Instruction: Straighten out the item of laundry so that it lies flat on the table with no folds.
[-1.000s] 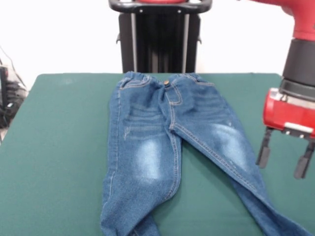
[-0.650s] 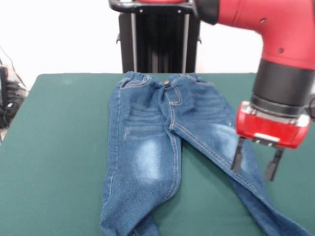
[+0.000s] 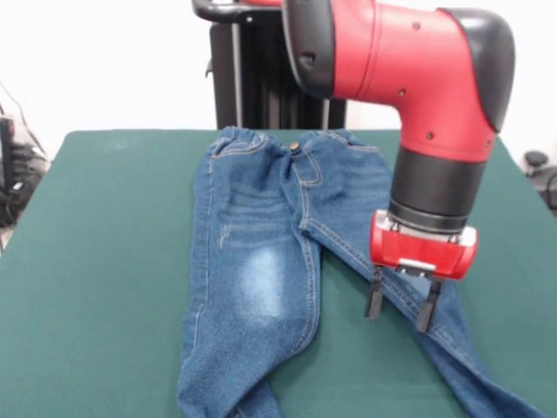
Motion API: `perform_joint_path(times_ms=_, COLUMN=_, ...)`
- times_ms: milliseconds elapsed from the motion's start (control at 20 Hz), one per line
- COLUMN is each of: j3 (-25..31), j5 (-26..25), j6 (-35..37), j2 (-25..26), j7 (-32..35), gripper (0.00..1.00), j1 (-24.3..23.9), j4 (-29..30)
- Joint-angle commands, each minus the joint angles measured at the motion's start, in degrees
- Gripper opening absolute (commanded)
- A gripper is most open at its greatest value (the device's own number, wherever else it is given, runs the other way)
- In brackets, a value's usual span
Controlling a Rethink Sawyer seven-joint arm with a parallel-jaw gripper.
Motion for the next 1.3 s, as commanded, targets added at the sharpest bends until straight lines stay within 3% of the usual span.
perform_joint_path(times_ms=50, j3=14.22, j5=-7.87, j6=0.65, j2=1.19, j7=-7.86, gripper=1.00, j1=-4.05, j4=6.03)
perform_joint_path(times_ms=400, j3=14.90, j5=-10.70, j6=4.73, j2=-1.81, j7=-3.33, gripper=1.00, j1=-4.41, j4=6.43)
perform_joint_path(times_ms=700, j3=18.51, j5=-11.58, j6=7.48, j2=-5.38, j7=-4.20, gripper=1.00, j1=-7.40, j4=10.05)
perform_joint_path(times_ms=1100, j3=19.64, j5=-11.72, j6=12.81, j2=-14.19, j7=-4.96, gripper=1.00, j1=-9.19, j4=15.04)
perform_joint_path(times_ms=1300, j3=20.68, j5=-12.47, j6=11.93, j2=-13.72, j7=-4.87, gripper=1.00, j1=-10.35, j4=15.61)
